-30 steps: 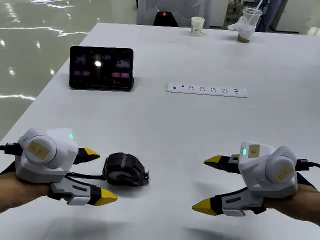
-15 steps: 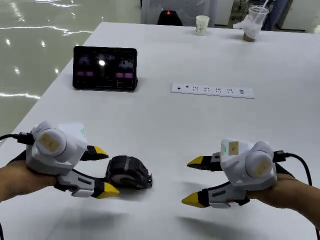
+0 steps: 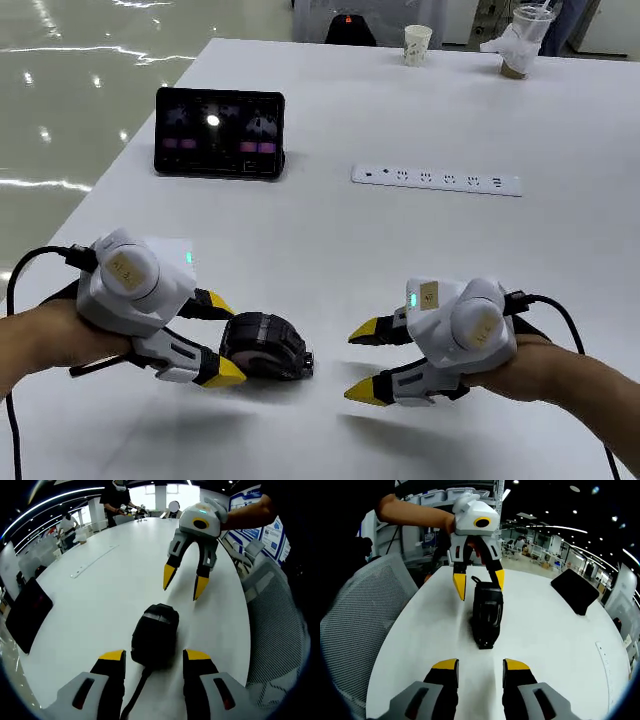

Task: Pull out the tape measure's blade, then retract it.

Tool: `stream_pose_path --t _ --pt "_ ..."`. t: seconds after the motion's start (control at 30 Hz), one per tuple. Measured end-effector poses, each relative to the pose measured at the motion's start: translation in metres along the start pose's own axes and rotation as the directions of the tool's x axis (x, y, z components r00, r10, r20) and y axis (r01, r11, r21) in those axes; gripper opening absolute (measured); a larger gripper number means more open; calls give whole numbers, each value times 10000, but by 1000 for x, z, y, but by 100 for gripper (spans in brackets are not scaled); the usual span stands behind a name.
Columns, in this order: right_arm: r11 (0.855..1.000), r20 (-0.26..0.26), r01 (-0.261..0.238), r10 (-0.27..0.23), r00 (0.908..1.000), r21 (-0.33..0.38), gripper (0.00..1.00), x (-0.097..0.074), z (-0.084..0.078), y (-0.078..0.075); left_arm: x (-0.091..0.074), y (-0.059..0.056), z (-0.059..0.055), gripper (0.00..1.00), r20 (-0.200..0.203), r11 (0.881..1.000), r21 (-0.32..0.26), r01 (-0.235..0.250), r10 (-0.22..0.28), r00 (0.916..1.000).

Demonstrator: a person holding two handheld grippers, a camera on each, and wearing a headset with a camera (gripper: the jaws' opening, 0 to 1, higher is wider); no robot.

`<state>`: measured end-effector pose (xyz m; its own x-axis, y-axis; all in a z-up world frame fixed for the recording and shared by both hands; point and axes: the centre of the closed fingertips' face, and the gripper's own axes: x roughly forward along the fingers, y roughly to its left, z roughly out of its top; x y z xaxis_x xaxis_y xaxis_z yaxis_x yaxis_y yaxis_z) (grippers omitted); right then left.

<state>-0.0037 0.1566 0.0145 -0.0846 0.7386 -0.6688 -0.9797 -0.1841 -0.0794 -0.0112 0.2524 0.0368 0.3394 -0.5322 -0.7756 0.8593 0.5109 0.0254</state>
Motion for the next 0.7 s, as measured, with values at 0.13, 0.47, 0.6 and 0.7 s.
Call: stream_pose_path --t 0.13,0.47,0.6,0.7 --pt "9999 -32 -131 130 9999 -106 30 9 3 -2 2 0 0 38 -66 9997 134 181 -180 9998" --pt "9991 -102 -397 395 9992 -160 22 27 6 -7 10 1 0 32 -329 9960 655 600 -580 9978" --pt "9987 -145 -473 470 9988 -177 19 33 7 -10 15 6 -1 30 -416 9938 830 742 -710 9966" --pt "9985 -159 -524 522 9985 -150 17 37 8 -11 17 9 -2 28 -456 9926 927 790 -750 9961"
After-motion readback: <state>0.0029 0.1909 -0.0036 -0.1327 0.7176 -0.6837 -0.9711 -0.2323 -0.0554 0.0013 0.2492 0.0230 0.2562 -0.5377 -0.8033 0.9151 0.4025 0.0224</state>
